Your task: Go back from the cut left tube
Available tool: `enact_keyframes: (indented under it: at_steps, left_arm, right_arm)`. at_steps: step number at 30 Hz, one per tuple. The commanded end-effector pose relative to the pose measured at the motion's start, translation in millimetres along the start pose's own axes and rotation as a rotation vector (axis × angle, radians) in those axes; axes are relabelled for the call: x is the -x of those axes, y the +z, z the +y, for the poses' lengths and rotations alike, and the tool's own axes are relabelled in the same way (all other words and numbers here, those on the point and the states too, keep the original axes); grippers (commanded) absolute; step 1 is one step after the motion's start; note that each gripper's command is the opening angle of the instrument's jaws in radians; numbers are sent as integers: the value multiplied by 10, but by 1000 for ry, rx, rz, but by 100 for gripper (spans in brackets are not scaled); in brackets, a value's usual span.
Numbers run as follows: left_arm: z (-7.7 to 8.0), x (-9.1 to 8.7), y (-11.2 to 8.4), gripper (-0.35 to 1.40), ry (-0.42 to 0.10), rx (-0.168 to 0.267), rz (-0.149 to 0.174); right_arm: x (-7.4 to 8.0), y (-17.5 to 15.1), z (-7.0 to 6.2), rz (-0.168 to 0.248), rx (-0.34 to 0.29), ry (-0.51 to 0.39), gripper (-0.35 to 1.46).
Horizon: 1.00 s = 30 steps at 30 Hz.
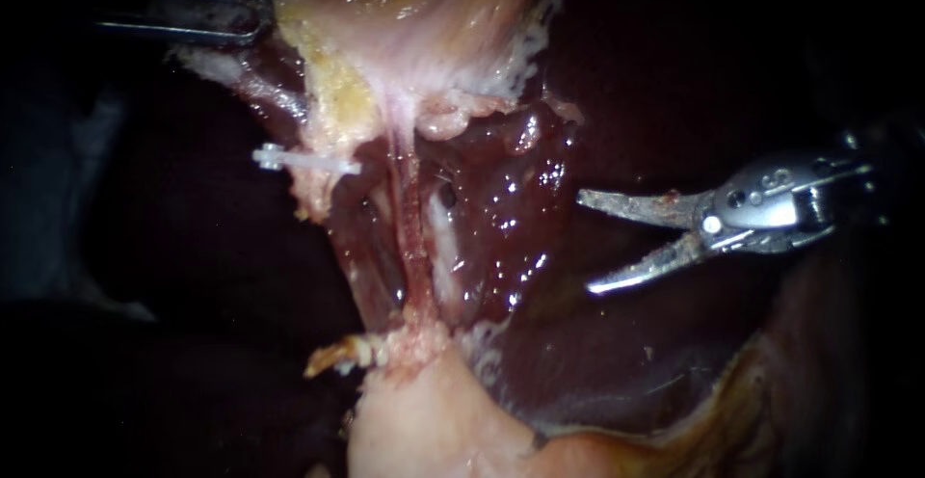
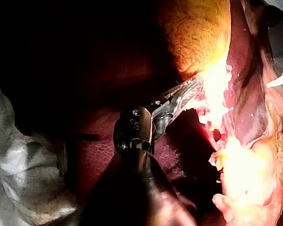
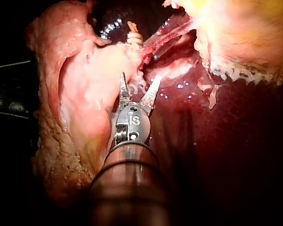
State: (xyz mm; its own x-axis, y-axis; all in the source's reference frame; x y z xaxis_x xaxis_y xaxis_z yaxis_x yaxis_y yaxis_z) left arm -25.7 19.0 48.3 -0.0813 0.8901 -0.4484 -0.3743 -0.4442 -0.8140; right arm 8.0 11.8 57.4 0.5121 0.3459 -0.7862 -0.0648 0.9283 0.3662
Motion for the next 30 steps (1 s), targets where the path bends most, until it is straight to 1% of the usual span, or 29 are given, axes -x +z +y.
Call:
enact_keyframes:
  at_steps: [1,5,7,13,17,20,30]
  left_arm:
    - [-1,1,2,-35,1,-2,0]
    - [-4,7,12,-35,5,-1,0]
    - [-5,12,23,-35,8,5,1]
    - [-7,34,53,-35,22,9,-20]
    - [-7,48,66,-35,37,14,-35]
    - [-7,51,68,-35,39,16,-36]
    - [-8,50,68,-35,39,18,-37]
  right_arm:
    - [-1,1,0,-4,1,1,145]
    - [-1,1,0,-4,1,1,145]
    - [0,1,0,-4,1,1,145]
    - [1,2,1,-4,2,1,145]
    - [2,2,1,-4,2,0,145]
    - [1,2,1,-4,2,0,145]
    - [1,2,1,-3,-1,0,145]
